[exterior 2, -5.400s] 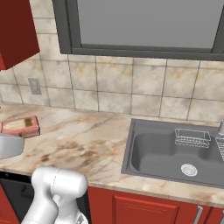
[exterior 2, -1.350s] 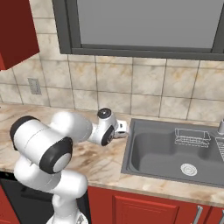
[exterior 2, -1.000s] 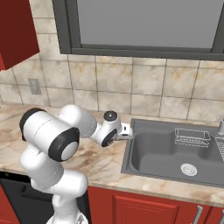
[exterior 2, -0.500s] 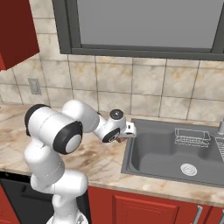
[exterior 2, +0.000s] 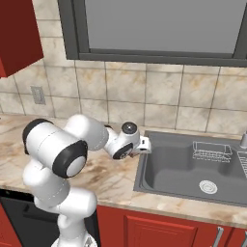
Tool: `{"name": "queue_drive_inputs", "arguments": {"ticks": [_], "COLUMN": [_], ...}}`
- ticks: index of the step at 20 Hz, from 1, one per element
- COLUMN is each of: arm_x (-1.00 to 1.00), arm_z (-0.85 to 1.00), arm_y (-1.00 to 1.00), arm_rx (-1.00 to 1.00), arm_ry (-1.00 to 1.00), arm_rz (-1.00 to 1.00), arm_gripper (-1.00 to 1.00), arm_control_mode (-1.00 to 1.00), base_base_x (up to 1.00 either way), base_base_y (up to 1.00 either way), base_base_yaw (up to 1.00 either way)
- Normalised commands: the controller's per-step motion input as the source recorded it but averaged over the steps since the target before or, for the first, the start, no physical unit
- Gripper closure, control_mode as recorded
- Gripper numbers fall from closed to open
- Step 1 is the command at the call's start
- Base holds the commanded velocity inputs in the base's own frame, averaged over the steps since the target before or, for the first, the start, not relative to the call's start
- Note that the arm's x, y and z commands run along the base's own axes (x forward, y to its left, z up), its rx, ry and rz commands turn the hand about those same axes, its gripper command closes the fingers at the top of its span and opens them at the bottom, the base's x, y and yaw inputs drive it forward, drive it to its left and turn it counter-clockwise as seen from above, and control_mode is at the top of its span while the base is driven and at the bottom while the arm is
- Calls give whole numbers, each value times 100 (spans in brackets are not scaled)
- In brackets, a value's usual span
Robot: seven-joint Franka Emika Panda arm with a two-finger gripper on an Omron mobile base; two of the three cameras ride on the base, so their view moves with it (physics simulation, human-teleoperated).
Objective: Locate and retrieve the bar soap and bar soap from the cabinet. Place them next to the sink.
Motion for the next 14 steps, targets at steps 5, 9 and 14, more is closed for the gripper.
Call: {"name": "queue_drive_inputs", "arguments": {"ticks": [5,9,14], "arm_x": [-21,-1,0], "arm_z": [77,82,64], "arm_y": [53,56,28], "arm_rx": [-5,-6,3], "arm_ry": [17,20,15], "arm_rz": [-3,-2,-14], "arm_gripper": [-100,-100,-100], "arm_control_mode": [-100,-100,-100], "base_base_x": [0,0,0], "base_base_y": [0,0,0], "base_base_yaw": [0,0,0]}}
